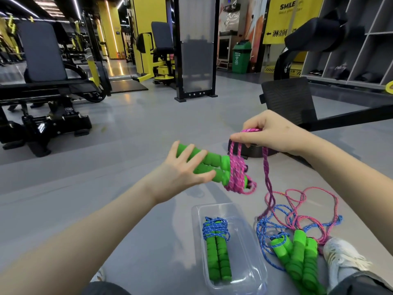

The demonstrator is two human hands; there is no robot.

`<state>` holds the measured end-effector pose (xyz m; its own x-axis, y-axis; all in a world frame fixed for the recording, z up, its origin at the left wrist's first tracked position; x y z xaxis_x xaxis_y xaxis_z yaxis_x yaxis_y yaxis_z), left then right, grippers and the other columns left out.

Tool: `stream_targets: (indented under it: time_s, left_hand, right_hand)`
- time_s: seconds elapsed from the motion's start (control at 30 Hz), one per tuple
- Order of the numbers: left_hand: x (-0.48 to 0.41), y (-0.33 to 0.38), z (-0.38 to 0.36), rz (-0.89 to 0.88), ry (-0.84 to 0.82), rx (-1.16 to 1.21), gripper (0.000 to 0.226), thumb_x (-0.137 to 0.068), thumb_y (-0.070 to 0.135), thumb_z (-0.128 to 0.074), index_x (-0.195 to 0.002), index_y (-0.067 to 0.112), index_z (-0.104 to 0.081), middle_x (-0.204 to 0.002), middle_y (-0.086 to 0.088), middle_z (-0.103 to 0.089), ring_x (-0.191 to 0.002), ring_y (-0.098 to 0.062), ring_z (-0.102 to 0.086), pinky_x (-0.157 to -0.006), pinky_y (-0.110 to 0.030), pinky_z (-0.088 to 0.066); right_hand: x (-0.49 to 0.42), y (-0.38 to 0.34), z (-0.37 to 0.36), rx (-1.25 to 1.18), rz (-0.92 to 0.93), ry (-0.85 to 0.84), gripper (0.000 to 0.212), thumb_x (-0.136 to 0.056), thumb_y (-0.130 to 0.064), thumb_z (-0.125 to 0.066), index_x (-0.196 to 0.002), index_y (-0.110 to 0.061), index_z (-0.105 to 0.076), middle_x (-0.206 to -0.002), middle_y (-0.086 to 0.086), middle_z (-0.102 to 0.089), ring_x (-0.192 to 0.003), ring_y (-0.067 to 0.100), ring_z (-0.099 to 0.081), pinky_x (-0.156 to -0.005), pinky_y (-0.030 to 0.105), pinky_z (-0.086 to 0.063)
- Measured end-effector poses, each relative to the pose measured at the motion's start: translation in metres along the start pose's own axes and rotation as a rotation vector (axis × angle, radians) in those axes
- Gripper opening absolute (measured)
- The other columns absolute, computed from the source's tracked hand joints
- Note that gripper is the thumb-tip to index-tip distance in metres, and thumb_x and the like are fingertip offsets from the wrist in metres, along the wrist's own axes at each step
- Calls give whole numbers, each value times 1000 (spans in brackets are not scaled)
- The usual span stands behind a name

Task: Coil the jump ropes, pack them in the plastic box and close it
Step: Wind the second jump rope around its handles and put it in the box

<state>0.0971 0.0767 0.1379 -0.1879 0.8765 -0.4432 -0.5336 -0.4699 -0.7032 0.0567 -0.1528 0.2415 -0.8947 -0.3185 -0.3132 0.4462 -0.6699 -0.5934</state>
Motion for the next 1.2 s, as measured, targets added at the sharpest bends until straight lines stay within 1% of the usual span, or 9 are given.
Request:
stream_targets:
  time_s: [0.17, 0.27, 0.33, 0.47, 0.57, 0.63, 0.7, 0.8, 1.2]
  left_hand:
    - [-16, 15, 17, -58, 110, 106, 51, -83, -3, -47, -123, 27, -40, -127, -24, -48, -105, -42, -54, -91, -60, -41]
    - [-26, 10, 26, -4, 179, 135, 47, -86, -4, -48, -122, 26, -42, -125, -25, -55, -104, -42, -54, -90, -59, -40]
    - [-30, 5, 28, 43, 239, 140, 43, -89, -4, -44, -121, 25, -44, -123, -26, -57, -103, -43, -55, -89, -59, -41]
    - [-36, 2, 30, 146, 334, 164, 40, -90, -6, -39, -117, 23, -47, -119, -25, -59, -98, -41, -58, -85, -54, -43]
    - [-35, 1, 24, 227, 329, 161, 45, -82, -7, -49, -117, 21, -48, -120, -25, -57, -97, -41, -58, -82, -50, -43]
    - [-30, -7, 19, 311, 296, 177, 47, -79, -5, -50, -118, 21, -47, -120, -25, -58, -97, -41, -58, -80, -47, -43]
    - [-23, -16, 13, 402, 250, 178, 53, -73, -4, -52, -119, 21, -46, -120, -24, -57, -96, -40, -58, -77, -45, -43]
    - [-12, -19, 3, 470, 148, 135, 62, -65, -4, -55, -119, 22, -44, -121, -23, -56, -94, -39, -58, -76, -46, -44]
    - [24, -39, -15, 527, -148, -61, 80, -46, -13, -64, -116, 20, -43, -115, -26, -56, -84, -38, -56, -71, -50, -43]
  right_hand:
    - [5, 39, 5, -275, -147, -67, 50, -74, -40, -75, -50, -9, -44, -56, 9, -26, -53, 21, -22, -52, 32, -16]
    - [9, 59, 6, -550, -225, -72, 45, -78, -37, -69, -49, -15, -41, -48, -1, -26, -44, 11, -22, -43, 21, -21]
    - [11, 65, 2, -684, -240, -84, 41, -79, -41, -65, -52, -17, -46, -47, -2, -36, -42, 10, -31, -46, 21, -31]
    - [9, 78, -22, -1045, -353, -129, 32, -84, -34, -51, -77, -3, -58, -66, 12, -64, -57, 22, -64, -58, 29, -55]
    - [2, 93, -44, -1312, -495, 88, 19, -92, -20, -45, -80, -8, -53, -59, 9, -60, -49, 17, -59, -50, 24, -51]
    - [0, 89, -56, -1391, -471, 89, 32, -91, -15, -39, -63, -14, -54, -44, 0, -46, -34, 7, -42, -41, 16, -30]
    - [0, 68, -71, -1307, -435, 16, 41, -95, -19, -33, -58, -15, -51, -39, -6, -27, -28, 2, -21, -38, 18, -15]
    - [0, 44, -86, -1120, -445, 15, 34, -101, -24, -28, -77, -11, -49, -37, -5, -21, -28, 5, -14, -36, 15, -14]
    - [13, 11, -78, -449, -416, -163, 25, -101, -21, -37, -94, -6, -55, -46, -6, -28, -32, 8, -22, -37, 17, -27]
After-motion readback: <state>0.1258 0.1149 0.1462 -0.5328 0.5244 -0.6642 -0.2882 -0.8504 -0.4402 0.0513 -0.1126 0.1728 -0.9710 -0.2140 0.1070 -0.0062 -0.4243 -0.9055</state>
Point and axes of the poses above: each hand's wrist, its own x-axis away from the middle knuckle, its own z-axis out of the back of the hand, y = z × x, the point moved 1 cm from there along -x, towards the middle knuckle
